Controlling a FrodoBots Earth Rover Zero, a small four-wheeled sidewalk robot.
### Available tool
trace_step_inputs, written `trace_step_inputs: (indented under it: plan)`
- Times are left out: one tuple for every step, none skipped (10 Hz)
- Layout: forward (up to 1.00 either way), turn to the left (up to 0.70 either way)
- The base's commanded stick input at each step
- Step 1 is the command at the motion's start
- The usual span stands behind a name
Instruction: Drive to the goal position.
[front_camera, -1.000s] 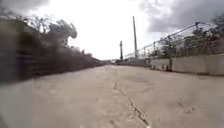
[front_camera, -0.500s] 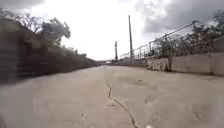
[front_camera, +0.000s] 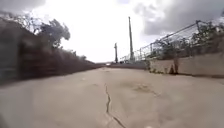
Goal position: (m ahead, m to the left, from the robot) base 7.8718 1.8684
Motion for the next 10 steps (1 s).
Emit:
trace_step_inputs:
  plan:
    - [1.00, 0.00]
    - [1.00, 0.00]
    - [1.00, 0.00]
    - [1.00, 0.00]
    - [1.00, 0.00]
    - [1.00, 0.00]
    - [1.00, 0.00]
    - [1.00, 0.00]
    - [1.00, 0.00]
    - [1.00, 0.00]
